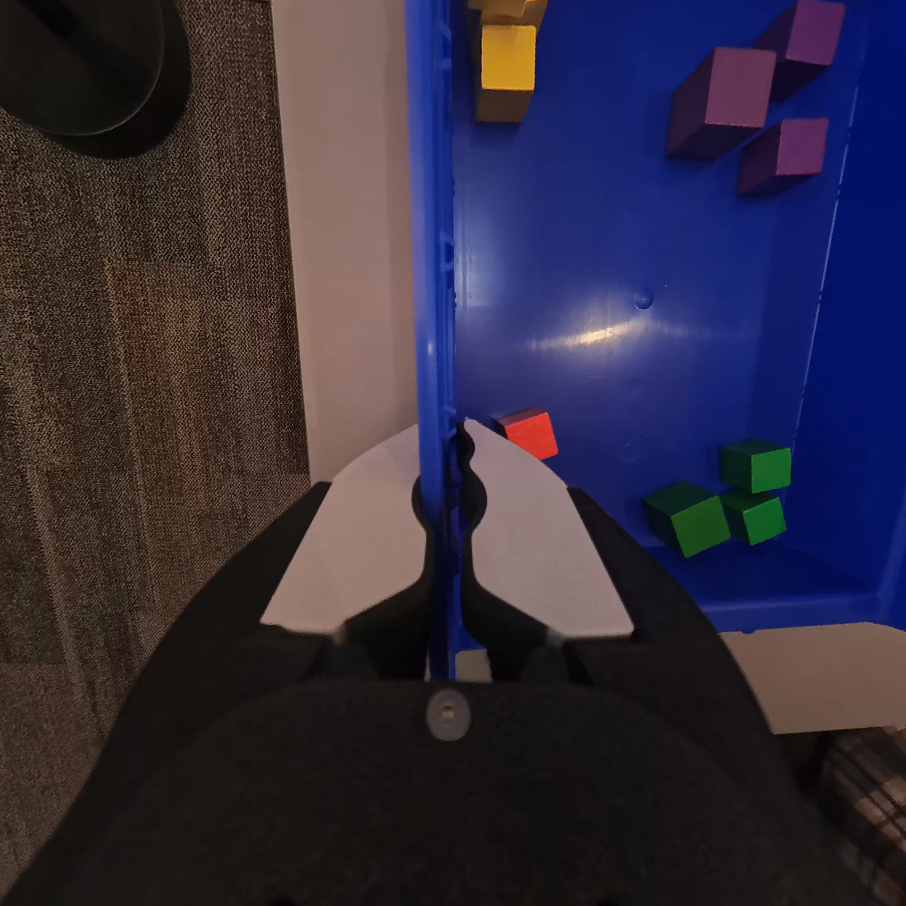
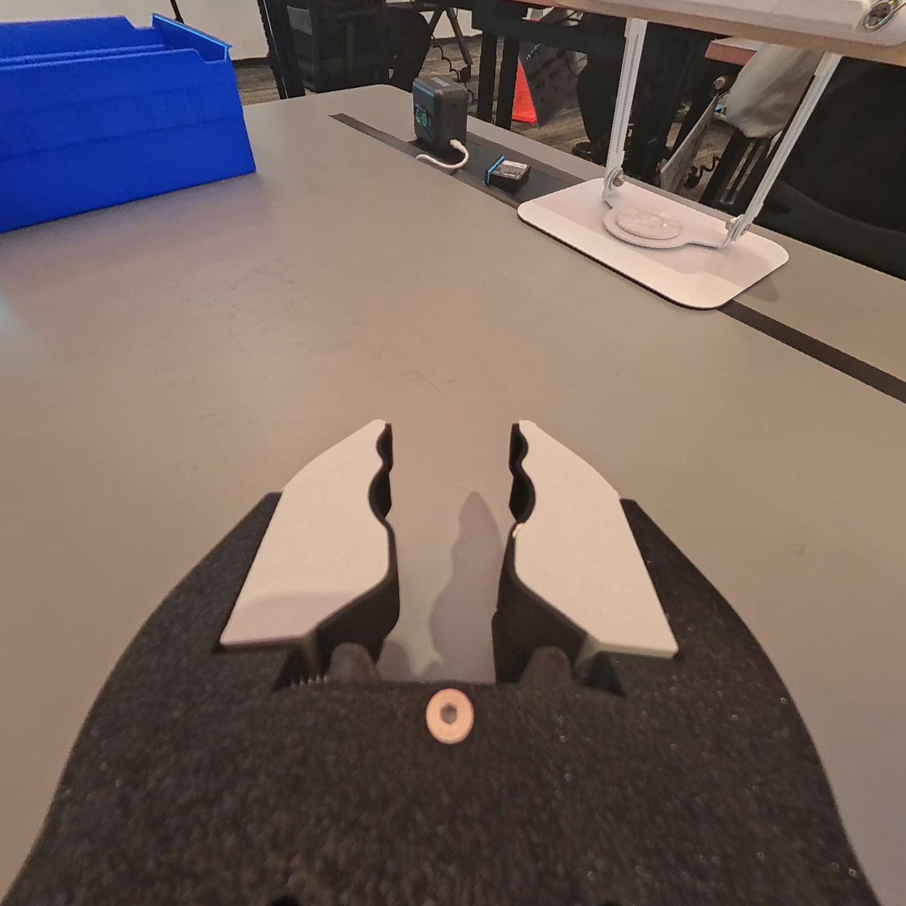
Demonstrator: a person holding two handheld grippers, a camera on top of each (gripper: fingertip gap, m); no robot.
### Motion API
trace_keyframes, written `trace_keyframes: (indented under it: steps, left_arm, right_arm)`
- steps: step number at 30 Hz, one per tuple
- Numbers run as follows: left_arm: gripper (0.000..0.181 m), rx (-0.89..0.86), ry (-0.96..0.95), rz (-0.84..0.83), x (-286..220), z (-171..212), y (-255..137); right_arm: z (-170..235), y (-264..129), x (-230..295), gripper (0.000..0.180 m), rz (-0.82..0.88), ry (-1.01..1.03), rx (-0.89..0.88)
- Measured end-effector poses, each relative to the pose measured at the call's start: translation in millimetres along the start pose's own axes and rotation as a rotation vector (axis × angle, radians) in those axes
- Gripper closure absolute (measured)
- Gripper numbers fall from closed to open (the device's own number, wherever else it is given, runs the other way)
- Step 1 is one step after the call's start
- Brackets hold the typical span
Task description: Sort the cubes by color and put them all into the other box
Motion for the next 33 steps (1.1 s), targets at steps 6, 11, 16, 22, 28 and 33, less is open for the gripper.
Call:
trace_keyframes:
  steps: [6,11,16,22,28,33]
  left_arm:
    - [0.174,0.008,0.004,-0.015,5,-2,1]
    - [0.173,0.009,0.010,-0.027,6,-3,1]
    - [0.172,0.008,0.006,-0.041,7,-4,1]
    - [0.164,-0.017,0.052,-0.107,8,-3,-1]
    - [0.133,-0.117,0.062,-0.140,3,-11,-13]
    - [0.115,-0.271,0.088,-0.196,-10,-21,-44]
  right_arm:
    - [0,-1,-1,0.135,0.003,0.004,-0.001]
    - [-1,-1,0,0.135,0.002,0.000,-0.001]
    - [-1,-1,0,0.135,0.002,0.000,-0.001]
    - [0,0,1,0.135,-0.001,-0.001,0.004]
    - [-4,-2,0,0.135,0.004,-0.011,-0.011]
    - [-5,-2,2,0.134,0.001,-0.018,-0.009]
Point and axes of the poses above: each gripper's, where its closed fingertips meet, y out along the fingers, z out of its underside, x = y × z across the jaws, the point moved 5 cm from there along -y, back along the fingers, and after that the axes turned 10 degrees about -x, right-handed, at the moved point
